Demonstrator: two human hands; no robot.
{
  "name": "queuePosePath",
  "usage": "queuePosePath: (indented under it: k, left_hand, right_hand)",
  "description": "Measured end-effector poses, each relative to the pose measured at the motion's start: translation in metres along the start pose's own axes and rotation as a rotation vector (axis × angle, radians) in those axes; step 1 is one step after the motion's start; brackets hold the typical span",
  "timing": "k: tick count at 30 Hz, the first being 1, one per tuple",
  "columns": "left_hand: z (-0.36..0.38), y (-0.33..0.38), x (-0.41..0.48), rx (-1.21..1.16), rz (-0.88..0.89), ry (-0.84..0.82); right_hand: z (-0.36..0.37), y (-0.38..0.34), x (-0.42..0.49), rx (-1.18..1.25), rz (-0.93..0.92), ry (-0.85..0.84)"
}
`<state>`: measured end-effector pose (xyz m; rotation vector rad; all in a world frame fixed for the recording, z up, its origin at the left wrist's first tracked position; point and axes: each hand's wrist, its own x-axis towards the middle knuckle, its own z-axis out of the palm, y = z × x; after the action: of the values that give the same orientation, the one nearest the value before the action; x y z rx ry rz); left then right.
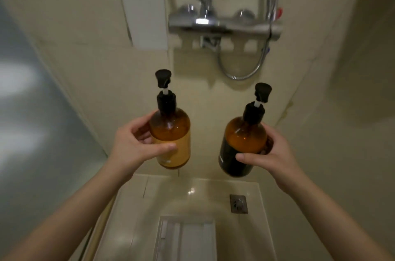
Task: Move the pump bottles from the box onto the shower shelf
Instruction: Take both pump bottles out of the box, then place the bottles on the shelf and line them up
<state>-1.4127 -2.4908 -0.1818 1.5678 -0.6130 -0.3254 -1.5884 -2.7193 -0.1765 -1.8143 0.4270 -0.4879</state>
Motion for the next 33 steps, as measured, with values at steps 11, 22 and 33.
queuePosePath:
  k: [11, 22, 33]
  left_hand:
    - [-0.031, 0.265, 0.015, 0.001, 0.088, -0.070]
    - [-0.055, 0.397, -0.011, 0.037, 0.165, -0.103]
    - [-0.075, 0.411, -0.022, 0.015, 0.210, -0.203]
  right_hand:
    - [-0.069, -0.253, 0.005, -0.019, -0.123, -0.075]
    - [-0.089, -0.406, -0.032, -0.064, -0.184, -0.117]
    - [-0.071, -0.426, -0.066, -0.100, -0.169, -0.035]
